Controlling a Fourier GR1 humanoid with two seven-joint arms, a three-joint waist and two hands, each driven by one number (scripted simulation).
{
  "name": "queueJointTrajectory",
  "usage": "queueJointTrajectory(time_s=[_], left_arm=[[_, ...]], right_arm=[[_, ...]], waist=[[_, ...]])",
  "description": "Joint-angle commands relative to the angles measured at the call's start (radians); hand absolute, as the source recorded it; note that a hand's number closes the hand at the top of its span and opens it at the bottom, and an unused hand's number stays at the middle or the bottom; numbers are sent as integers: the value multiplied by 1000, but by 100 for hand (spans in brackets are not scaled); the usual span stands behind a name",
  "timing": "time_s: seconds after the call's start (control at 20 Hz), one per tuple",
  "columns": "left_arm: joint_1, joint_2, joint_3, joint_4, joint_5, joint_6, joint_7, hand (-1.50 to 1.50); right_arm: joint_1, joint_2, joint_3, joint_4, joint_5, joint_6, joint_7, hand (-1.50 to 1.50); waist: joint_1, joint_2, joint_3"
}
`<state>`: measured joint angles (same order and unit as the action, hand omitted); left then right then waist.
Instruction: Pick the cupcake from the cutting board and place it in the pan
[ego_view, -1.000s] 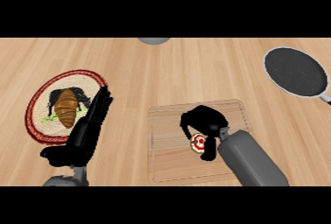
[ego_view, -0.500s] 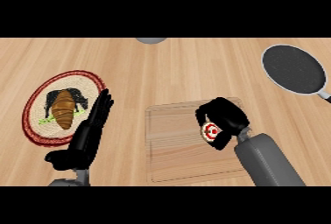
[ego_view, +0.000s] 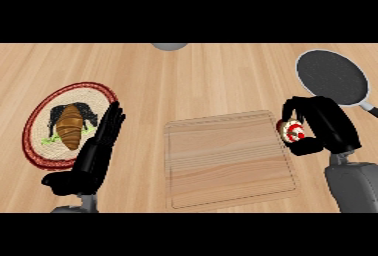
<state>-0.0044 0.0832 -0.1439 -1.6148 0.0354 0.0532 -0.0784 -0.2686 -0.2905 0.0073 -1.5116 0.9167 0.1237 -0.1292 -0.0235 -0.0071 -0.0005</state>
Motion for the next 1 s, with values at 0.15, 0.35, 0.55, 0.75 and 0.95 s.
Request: queueJointTrajectory(time_s=[0.15,0.35,0.55,0.75,0.95], left_arm=[[-52,2,25,73,1,-22,-35,0],[-51,-14,22,78,-6,-11,-39,0],[-24,-34,-18,7,-17,-6,6,0],[-91,-49,-7,116,-50,7,-35,0],[-66,-43,-17,73,-40,-8,-24,0]], right_arm=[[-62,3,-182,-123,-158,59,122,150],[-30,-25,-318,-25,-264,29,68,150],[-158,-44,-385,180,-289,-30,54,150],[-214,-93,-426,412,-264,-161,-87,150],[-317,-157,-467,640,-197,-350,-212,150]], waist=[[18,7,0],[18,8,1],[34,10,1],[32,13,1],[56,20,3]])
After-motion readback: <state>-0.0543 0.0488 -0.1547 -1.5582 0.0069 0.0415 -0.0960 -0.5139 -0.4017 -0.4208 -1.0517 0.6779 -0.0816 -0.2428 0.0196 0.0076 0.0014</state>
